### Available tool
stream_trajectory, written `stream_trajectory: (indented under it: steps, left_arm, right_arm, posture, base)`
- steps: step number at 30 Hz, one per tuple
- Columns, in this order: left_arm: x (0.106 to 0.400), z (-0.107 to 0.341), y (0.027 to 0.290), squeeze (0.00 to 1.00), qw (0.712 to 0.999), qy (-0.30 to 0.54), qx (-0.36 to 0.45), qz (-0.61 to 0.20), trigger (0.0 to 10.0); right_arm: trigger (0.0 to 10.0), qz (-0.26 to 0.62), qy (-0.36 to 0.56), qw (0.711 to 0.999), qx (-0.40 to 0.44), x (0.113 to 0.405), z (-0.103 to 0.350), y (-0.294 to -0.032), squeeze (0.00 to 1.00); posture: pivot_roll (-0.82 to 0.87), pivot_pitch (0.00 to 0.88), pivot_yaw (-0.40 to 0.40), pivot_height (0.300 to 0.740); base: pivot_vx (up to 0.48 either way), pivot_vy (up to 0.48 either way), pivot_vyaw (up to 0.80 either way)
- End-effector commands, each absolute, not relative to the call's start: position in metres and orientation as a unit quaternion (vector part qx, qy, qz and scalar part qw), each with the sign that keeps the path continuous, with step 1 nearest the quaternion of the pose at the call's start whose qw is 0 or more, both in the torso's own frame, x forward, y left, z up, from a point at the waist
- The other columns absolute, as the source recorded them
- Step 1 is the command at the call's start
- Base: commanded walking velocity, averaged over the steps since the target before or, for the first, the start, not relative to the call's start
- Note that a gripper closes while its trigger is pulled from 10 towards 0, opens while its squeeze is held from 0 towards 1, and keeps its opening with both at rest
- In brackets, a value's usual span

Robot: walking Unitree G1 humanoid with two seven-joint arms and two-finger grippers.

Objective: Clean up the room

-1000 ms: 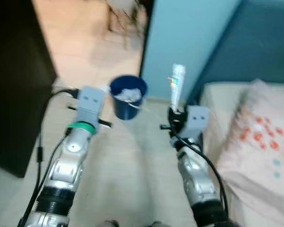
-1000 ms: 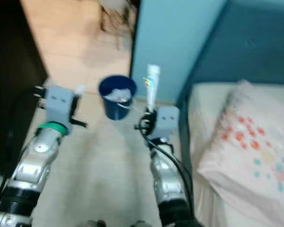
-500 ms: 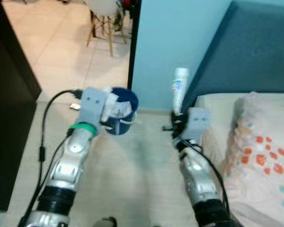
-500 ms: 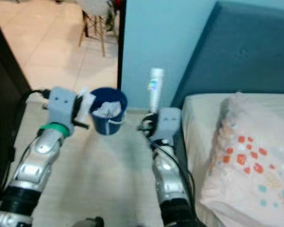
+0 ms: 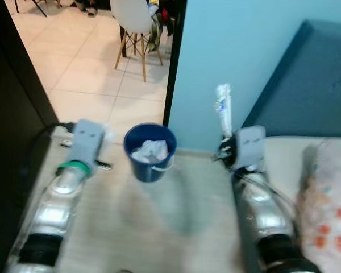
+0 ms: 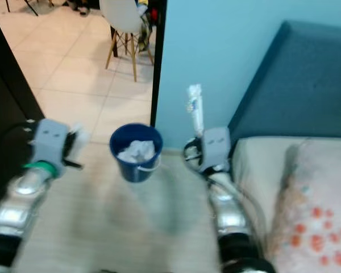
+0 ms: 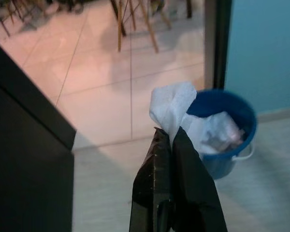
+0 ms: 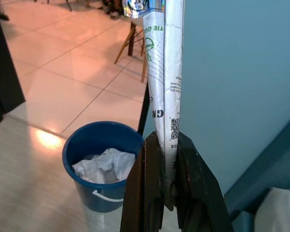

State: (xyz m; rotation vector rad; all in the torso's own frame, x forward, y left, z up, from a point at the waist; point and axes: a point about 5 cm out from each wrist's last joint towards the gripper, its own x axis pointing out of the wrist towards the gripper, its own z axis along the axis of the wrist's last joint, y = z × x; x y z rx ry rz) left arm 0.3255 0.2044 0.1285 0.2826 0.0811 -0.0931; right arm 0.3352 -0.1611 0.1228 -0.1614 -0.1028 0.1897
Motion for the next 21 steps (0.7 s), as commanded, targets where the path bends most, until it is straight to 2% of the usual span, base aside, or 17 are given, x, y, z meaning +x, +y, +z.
stream_trajectory:
  steps: [1,9,13,21]
  left_arm:
    - [0.325,0.123,0.197,0.00,0.987,0.056,0.130,-0.071,10.0]
    - [0.327,0.121,0.168,0.00,0.982,0.054,0.123,-0.130,10.0]
    - [0.329,0.122,0.163,0.00,0.981,0.052,0.122,-0.139,10.0]
    - [0.334,0.125,0.160,0.00,0.979,0.051,0.123,-0.155,10.0]
  right_arm:
    - [10.0,0.089,-0.045,0.991,-0.092,0.335,0.124,-0.173,0.00]
    - [10.0,0.070,-0.062,0.993,-0.077,0.339,0.134,-0.175,0.00]
    - [10.0,0.067,-0.061,0.993,-0.072,0.338,0.133,-0.176,0.00]
    - [10.0,0.062,-0.052,0.994,-0.068,0.334,0.127,-0.174,0.00]
  posture:
    - [0.03,0.103,0.044,0.740]
    - [0.00,0.128,0.062,0.740]
    - [0.00,0.130,0.069,0.740]
    - [0.00,0.134,0.080,0.740]
  base:
    - [0.469,0.000,0.00]
    - [0.469,0.000,0.00]
    - [0.469,0.000,0.00]
    - [0.466,0.000,-0.59]
